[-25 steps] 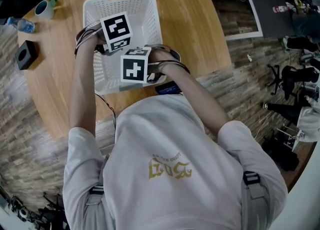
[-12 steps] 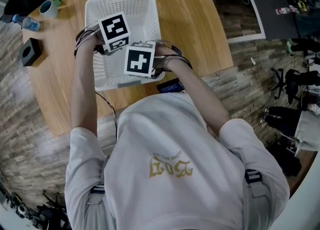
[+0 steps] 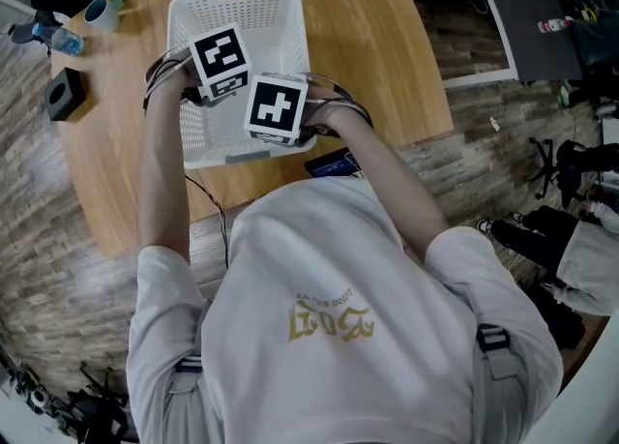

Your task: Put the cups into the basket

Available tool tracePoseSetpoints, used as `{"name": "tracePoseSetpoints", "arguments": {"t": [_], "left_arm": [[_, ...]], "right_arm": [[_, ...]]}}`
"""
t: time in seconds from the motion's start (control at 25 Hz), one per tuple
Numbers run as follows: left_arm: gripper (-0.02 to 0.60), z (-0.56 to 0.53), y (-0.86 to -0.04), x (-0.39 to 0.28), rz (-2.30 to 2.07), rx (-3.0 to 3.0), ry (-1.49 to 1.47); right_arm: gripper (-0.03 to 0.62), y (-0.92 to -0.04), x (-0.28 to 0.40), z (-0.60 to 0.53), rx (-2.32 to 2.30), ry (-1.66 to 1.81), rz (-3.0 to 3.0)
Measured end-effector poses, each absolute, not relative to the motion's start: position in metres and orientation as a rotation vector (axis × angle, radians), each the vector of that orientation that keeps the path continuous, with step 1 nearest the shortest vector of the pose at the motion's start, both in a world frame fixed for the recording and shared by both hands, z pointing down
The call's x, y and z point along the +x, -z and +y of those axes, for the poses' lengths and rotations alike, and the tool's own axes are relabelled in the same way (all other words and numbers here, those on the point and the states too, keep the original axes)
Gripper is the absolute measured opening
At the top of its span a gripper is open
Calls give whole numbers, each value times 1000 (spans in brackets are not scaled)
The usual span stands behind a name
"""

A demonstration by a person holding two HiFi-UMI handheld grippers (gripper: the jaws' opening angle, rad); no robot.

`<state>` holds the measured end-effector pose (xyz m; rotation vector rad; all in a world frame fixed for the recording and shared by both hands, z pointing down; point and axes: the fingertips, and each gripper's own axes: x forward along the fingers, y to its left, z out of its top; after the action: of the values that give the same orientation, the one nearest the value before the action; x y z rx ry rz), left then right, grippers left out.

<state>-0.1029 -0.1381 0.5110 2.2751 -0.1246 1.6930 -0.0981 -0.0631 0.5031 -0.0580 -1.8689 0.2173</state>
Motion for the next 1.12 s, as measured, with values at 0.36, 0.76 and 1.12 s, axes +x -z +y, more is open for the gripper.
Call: {"name": "tracePoseSetpoints", "arguments": {"t": [0.36, 0.76, 1.12], "left_arm": [[6, -148, -504, -97, -219, 2391, -1689], [6, -163, -470, -87, -485, 2601, -1608], [6, -155, -472, -97, -583, 2567, -1489]], "right_arm": [[28, -494, -111, -66, -37, -319, -1980], [14, -483, -112, -69, 10, -342, -2086], [11, -471, -112, -76, 51, -376, -2160]]}}
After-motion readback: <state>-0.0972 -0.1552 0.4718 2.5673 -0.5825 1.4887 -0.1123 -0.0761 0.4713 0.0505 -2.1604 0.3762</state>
